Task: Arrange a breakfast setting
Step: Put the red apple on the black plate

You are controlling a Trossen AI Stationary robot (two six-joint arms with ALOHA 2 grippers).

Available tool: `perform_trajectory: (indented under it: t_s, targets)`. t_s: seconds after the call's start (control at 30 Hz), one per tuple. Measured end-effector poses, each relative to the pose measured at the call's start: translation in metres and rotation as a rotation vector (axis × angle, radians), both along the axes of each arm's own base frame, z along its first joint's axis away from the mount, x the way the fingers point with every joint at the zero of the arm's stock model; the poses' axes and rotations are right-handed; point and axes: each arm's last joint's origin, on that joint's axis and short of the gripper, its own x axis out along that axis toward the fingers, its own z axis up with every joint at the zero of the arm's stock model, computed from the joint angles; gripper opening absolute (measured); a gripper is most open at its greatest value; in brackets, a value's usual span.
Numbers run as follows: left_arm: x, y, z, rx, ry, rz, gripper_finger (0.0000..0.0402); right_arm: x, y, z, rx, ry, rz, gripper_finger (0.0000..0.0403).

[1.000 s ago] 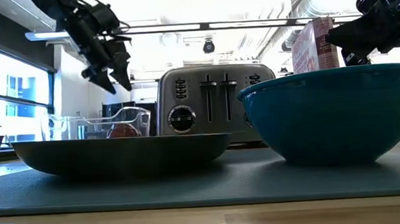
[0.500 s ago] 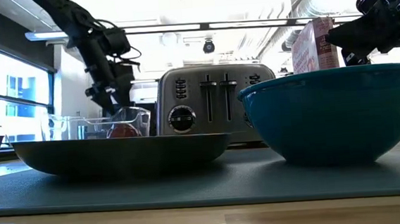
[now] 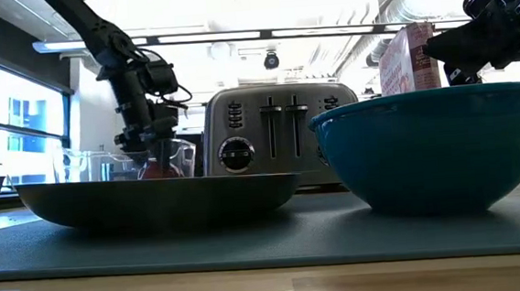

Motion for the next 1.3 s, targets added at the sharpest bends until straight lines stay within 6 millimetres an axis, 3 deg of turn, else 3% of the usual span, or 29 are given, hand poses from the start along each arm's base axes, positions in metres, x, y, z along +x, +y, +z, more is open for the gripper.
perform_trajectory:
  t_s: [0.53, 1.0, 1.3]
  targets:
    - [0.007, 0.005, -0.021, -0.068, -0.009, -0.021, 0.038, 0.0, 0.0, 0.0, 0.0, 0.0, 0.0, 0.0037]
    - [0.007, 0.005, -0.02, -0.047, 0.002, -0.079, 0.0332, 0.0, 0.0, 0.0, 0.0, 0.0, 0.0, 0.0037]
    - [0.006, 0.005, -0.02, -0.017, 0.044, -0.1, 0.0327, 0.0, 0.0, 0.0, 0.0, 0.0, 0.0, 0.0037]
